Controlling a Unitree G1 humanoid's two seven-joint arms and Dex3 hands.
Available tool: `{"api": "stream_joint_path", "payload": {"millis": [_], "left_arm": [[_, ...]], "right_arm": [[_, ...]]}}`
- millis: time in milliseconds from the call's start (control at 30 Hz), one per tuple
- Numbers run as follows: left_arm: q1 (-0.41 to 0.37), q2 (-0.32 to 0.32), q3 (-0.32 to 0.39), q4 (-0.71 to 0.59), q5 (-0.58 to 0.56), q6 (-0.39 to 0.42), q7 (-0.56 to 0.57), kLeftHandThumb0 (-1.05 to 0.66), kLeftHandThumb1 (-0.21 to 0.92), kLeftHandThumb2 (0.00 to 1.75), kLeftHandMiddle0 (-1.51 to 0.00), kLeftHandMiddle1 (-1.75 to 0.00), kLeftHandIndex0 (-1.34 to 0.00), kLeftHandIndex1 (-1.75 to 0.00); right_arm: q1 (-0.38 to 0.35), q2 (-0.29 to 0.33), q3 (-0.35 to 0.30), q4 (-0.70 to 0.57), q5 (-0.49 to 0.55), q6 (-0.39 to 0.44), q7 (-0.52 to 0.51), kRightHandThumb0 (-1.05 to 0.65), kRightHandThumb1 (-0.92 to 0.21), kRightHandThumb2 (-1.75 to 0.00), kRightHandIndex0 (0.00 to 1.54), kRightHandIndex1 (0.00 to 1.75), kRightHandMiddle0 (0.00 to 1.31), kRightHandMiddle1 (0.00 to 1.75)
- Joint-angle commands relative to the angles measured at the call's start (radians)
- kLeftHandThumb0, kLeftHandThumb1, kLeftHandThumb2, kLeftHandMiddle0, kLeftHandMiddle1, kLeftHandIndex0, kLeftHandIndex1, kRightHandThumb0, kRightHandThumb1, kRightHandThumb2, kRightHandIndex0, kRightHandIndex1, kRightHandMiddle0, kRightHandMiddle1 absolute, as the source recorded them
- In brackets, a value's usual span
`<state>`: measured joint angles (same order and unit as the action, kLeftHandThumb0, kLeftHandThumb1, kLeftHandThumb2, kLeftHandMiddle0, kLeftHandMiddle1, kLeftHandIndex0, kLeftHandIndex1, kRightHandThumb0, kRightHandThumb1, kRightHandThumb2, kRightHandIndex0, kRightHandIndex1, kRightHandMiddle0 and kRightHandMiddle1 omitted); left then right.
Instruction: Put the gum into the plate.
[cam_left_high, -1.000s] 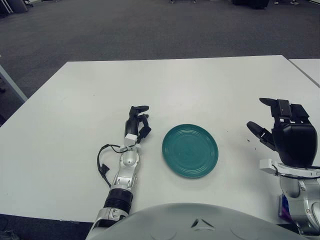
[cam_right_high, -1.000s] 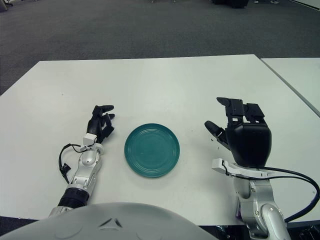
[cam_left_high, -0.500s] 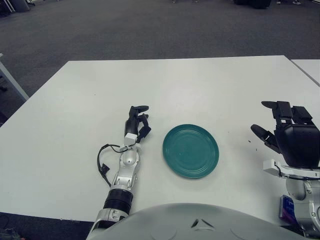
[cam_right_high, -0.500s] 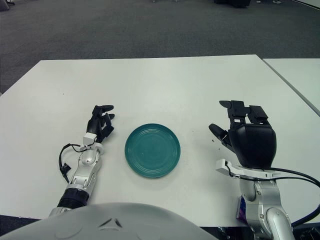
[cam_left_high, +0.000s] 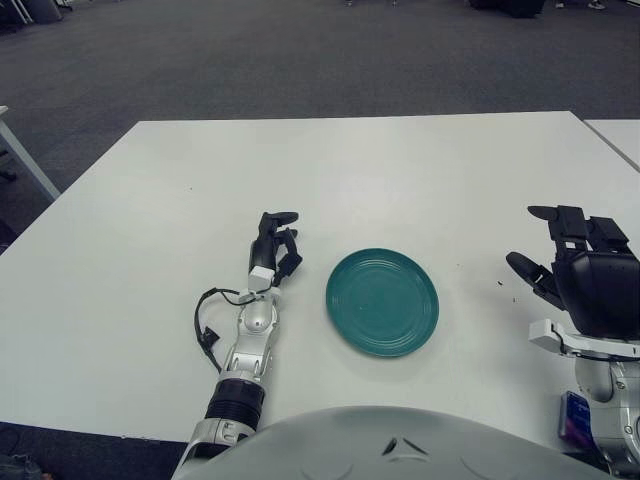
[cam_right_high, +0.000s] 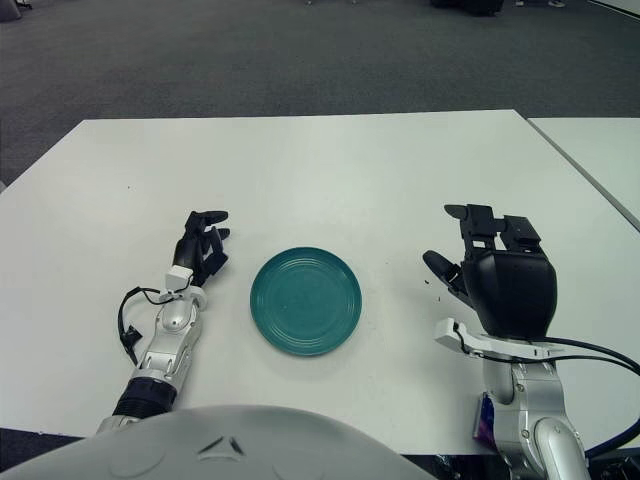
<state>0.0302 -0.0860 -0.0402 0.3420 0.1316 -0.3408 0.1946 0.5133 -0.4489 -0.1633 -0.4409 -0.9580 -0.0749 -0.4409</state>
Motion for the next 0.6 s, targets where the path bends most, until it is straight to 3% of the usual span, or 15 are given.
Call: {"api": "stream_joint_path", "payload": {"millis": [0,267,567], "left_arm": [[0.041,0.018,0.001,-0.013,0.011,0.05,-0.005,-0.72,0.92,1.0,-0.32,-1.15,-0.34,-1.27],[0.042,0.023,0.004,-0.032,0.026,0.09,0.004,-0.72,0.92,1.0,-0.31,-1.15,-0.38,-1.26],[0.047,0.026,0.003,-0.065,0.038,0.108,0.009,-0.73,0.92,1.0,-0.32,-1.08,-0.33,-1.21]], "right_arm": [[0.209,0.095,0.027,0.161,0.021,-0.033,-0.121,-0.76,-0.92,-0.46,0.38,0.71,0.0,0.99],[0.088,0.085,0.056,0.431,0.047,-0.067,-0.28,-0.76,-0.92,-0.46,0.34,0.69,0.0,0.97],[-0.038,0.075,0.105,0.63,0.048,-0.075,-0.432,-0.75,-0.92,-0.45,0.35,0.64,0.0,0.96]]}}
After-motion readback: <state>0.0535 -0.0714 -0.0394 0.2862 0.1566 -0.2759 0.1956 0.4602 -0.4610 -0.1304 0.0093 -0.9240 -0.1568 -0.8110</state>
